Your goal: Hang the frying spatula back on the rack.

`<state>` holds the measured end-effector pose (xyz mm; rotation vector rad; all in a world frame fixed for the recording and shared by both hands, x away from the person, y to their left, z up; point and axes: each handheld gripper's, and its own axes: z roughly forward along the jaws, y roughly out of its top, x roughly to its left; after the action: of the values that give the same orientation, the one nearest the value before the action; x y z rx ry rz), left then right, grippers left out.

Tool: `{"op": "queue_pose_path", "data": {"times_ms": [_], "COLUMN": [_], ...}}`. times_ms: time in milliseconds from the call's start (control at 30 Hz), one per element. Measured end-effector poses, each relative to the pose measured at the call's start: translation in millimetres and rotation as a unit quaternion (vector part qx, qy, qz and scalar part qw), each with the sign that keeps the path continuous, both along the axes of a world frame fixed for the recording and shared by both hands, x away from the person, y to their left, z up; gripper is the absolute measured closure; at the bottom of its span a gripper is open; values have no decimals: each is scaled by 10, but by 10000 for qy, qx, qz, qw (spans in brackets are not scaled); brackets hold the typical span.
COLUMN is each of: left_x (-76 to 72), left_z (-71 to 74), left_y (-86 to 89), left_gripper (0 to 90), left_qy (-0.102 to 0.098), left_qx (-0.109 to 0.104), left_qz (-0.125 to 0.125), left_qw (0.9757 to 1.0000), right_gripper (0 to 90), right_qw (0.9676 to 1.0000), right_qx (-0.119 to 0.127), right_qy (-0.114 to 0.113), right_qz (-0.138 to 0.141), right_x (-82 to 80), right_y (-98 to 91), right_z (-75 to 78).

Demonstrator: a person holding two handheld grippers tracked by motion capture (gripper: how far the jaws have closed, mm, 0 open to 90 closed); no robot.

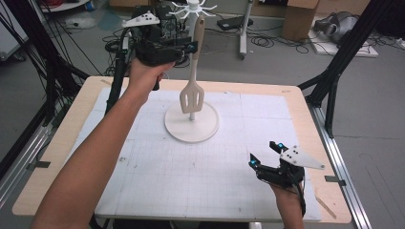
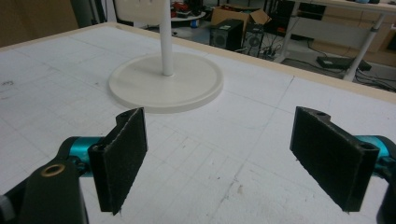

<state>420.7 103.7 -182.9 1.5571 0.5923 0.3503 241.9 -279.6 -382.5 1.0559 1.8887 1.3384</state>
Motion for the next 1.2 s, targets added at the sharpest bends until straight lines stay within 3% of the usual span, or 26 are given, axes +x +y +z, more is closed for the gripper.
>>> {"op": "queue_pose_path", "data": {"times_ms": [67, 233, 333, 433, 600, 900, 1200], "left_x": [-94, -353, -508, -652, -883, -1238, -1427], "left_z": [-72, -319, -496, -707, -1059, -1549, -1842], "left_y": [95, 324, 461, 581, 739, 1034, 1267], "left_gripper": [555, 487, 426, 310, 151, 148, 152], "left_qy": [-96, -320, -266, -238, -257, -251, -120], "left_qx": [-94, -65, -138, -142, 78, 169, 64], "left_qz": [23, 105, 98, 184, 441, 569, 796], "left_qw": [9999, 9994, 9995, 9994, 9987, 9979, 9967], "right_gripper": [177, 177, 177, 177, 177, 177, 177], "right_qw": [10000, 10000, 10000, 10000, 9998, 9997, 9997], "right_qx": [-37, -34, 10, 36, 87, 55, -39], "right_qy": [2, -1, 44, 53, 136, 198, 225], "right_qz": [-3, -35, -55, -56, -94, -114, -67], "right_x": [2, 6, 9, 14, 12, -23, -58], "right_y": [-1, -7, -25, -46, -75, -84, -66], "right_z": [-4, -15, -32, -46, -54, -94, -149]}}
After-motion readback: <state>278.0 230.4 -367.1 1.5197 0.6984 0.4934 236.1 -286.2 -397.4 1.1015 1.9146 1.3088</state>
